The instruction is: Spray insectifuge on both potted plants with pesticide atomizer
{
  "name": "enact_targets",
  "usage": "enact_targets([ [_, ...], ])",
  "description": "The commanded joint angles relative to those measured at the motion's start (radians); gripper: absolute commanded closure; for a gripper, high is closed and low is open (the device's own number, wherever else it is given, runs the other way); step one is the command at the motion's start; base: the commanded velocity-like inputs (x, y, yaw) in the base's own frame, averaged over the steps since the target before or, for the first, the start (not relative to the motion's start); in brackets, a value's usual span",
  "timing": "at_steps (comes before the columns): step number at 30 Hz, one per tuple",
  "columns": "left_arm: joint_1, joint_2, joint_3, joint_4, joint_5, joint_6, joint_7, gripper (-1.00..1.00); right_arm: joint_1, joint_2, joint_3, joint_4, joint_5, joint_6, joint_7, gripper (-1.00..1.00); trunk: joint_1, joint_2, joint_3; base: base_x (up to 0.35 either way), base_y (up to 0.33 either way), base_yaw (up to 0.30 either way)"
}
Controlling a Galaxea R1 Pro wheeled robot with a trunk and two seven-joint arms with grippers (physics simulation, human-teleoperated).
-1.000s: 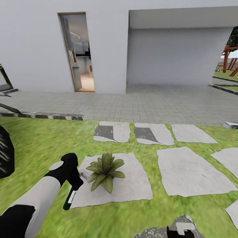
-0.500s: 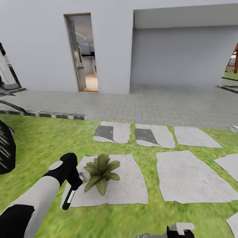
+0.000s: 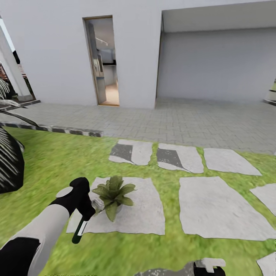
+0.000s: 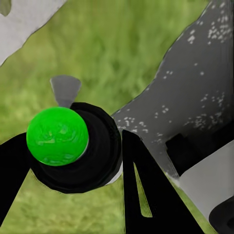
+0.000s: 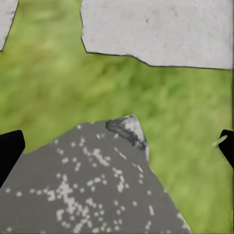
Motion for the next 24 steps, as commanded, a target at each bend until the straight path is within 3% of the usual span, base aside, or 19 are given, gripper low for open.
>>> enact_targets([
  [1, -0.001, 0.001, -0.004, -0.002, -0.006, 0.009, -0.010, 1.00, 0.000, 0.000, 0.009, -0.001, -0.007, -0.001, -0.003, -1.00, 0.000, 0.000, -0.001, 0.000, -0.275, 0.143],
  [12, 0.008, 0.005, -0.005, 0.000, -0.007, 0.009, -0.002, 1.00, 0.000, 0.000, 0.009, -0.001, -0.007, -0.001, -0.003, -1.00, 0.000, 0.000, -0.001, -0.077, -0.247, 0.265],
  [18, 0.019, 0.001, -0.002, 0.007, -0.006, 0.007, 0.041, 1.00, 0.000, 0.000, 0.009, -0.001, -0.007, -0.001, -0.003, -1.00, 0.000, 0.000, -0.001, -0.036, -0.022, 0.253],
  [24, 0.008, 0.002, 0.003, 0.002, -0.005, 0.015, 0.054, 1.00, 0.000, 0.000, 0.009, -0.001, -0.007, -0.001, -0.003, -1.00, 0.000, 0.000, -0.001, 0.059, -0.037, 0.028],
])
